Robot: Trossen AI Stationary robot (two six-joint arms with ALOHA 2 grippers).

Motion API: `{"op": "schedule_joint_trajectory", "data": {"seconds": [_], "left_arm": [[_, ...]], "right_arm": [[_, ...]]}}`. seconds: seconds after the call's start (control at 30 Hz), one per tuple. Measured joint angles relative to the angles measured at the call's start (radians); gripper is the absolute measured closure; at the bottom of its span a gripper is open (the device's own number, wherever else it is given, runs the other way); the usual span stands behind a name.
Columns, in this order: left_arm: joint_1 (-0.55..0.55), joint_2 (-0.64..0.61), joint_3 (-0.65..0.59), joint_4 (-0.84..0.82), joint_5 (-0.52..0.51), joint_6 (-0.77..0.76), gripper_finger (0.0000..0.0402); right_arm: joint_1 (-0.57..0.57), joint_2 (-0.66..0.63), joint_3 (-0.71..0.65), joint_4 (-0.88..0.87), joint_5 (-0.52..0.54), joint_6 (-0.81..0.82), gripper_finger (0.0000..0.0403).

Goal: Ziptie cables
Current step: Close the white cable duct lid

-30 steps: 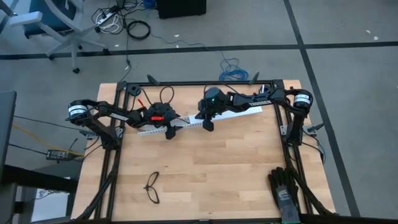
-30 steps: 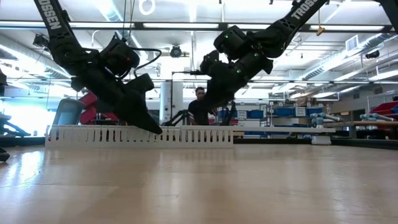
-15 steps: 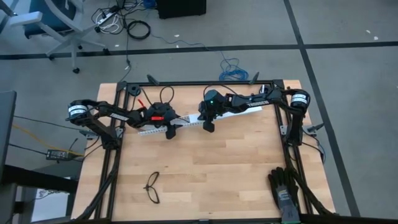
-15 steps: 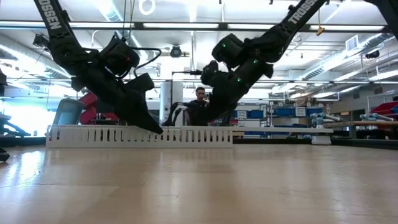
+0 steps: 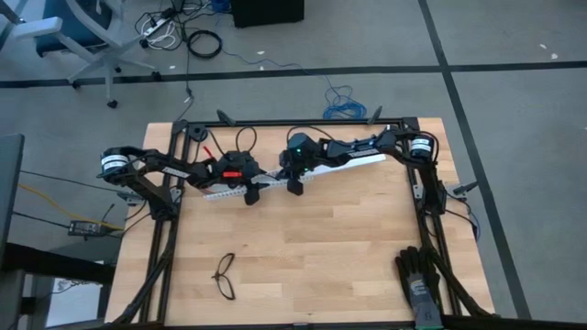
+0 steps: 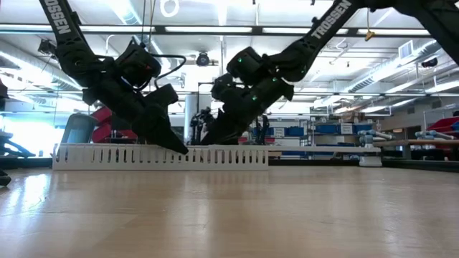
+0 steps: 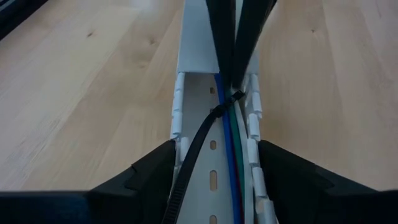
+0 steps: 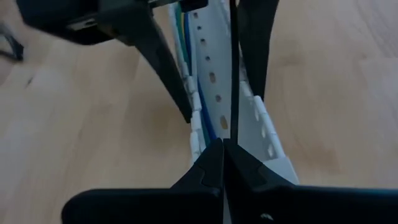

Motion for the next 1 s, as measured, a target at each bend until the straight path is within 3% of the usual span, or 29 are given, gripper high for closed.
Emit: {"op": "schedule_joint_trajectory", "data": {"seconds": [0.4,0.77,1.0], "left_arm": [[-0.001,0.0,0.002,0.01,-0.025,-0.003,0.0167],[-0.001,-0.002,0.002,0.044,-0.026,-0.002,0.0094],[-0.001,-0.001,0.002,0.09,-0.024,-0.002,0.008]], "right_arm": [[0.005,-0.124,-0.02,-0.046,0.016,-0.032,0.0403],[0.002,-0.127,-0.021,-0.084,0.031,-0.033,0.0403],[-0.003,-0.129,-0.021,-0.094,0.048,-0.042,0.0403]]}}
